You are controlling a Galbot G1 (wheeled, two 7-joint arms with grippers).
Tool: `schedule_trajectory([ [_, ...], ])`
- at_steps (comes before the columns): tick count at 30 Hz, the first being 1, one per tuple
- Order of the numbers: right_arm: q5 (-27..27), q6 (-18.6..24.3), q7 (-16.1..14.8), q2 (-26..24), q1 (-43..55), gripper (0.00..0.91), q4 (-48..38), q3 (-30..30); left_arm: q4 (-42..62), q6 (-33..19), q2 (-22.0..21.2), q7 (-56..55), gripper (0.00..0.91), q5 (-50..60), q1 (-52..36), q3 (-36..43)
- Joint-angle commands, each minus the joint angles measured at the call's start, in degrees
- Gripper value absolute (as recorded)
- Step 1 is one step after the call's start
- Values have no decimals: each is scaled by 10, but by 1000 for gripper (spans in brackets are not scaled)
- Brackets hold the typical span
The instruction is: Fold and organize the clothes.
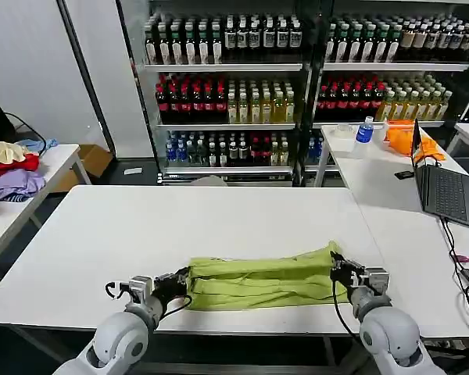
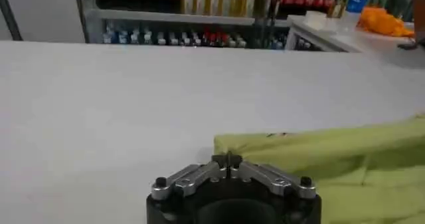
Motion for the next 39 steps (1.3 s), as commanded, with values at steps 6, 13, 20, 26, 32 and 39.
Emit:
schedule_trajectory([
  [6, -69, 30, -11, 20, -43, 907, 32, 16, -22, -19, -1, 2, 907, 41, 37, -17],
  [13, -117, 65, -12, 18, -87, 907, 79, 40, -41, -41, -15, -32, 907, 37, 36, -38],
  [20, -139, 86, -13, 23, -123, 907, 105, 49, -49, -69, -54, -75, 907, 20, 63, -64],
  [26, -143, 93, -11, 26, -127, 907, 102, 43, -38, -70, -108, -81, 907, 28, 84, -64],
  [32, -150, 94, -11, 30, -121, 907, 92, 26, -10, -72, -150, -81, 907, 31, 75, -59],
  [39, -151, 93, -11, 29, -124, 907, 92, 24, -8, -68, -176, -83, 907, 14, 68, -45],
])
